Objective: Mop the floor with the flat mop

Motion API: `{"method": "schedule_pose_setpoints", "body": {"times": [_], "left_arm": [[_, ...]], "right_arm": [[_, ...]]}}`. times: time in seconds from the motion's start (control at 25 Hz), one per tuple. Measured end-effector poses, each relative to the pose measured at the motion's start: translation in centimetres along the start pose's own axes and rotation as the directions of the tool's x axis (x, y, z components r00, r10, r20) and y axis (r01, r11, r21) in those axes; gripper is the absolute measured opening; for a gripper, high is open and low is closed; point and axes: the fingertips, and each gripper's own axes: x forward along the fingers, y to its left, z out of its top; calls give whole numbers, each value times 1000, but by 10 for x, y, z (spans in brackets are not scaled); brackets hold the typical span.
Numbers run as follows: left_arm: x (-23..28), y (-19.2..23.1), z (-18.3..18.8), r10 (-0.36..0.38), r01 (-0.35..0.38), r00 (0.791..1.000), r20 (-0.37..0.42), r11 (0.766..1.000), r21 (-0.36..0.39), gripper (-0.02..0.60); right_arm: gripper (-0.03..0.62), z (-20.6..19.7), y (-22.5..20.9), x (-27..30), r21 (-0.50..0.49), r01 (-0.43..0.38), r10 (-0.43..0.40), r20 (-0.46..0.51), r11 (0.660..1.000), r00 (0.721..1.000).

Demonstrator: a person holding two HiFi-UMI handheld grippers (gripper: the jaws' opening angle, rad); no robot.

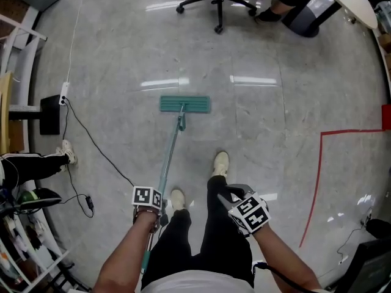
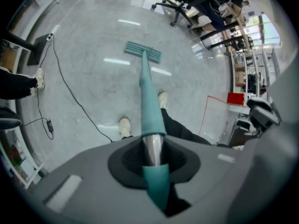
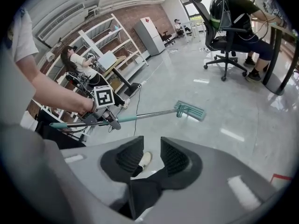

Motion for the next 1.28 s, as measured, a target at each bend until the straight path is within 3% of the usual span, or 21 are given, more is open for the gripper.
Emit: {"method": "schedule_pose_setpoints", "body": {"times": [0.36,0.68,0.92,1.28], "left_arm": [[15,-20,46,-14,14,1000,12,1000,2,69],[15,-14,58,-12,12,999,40,1000,0,71],[11,-7,98,-16,17,998,62,1000,-7,72],[-4,-29,178,-8,9,997,77,1000,-13,72]], "right_arm": [[114,-4,-18,-8,16,18,-17,-30,1000,999],[114,-1,-32,-6,27,20,-19,-42,999,999],[112,18,-38,6,21,11,-11,-24,1000,1000],[113,21,-73,-15,41,34,-33,-19,999,999]]}}
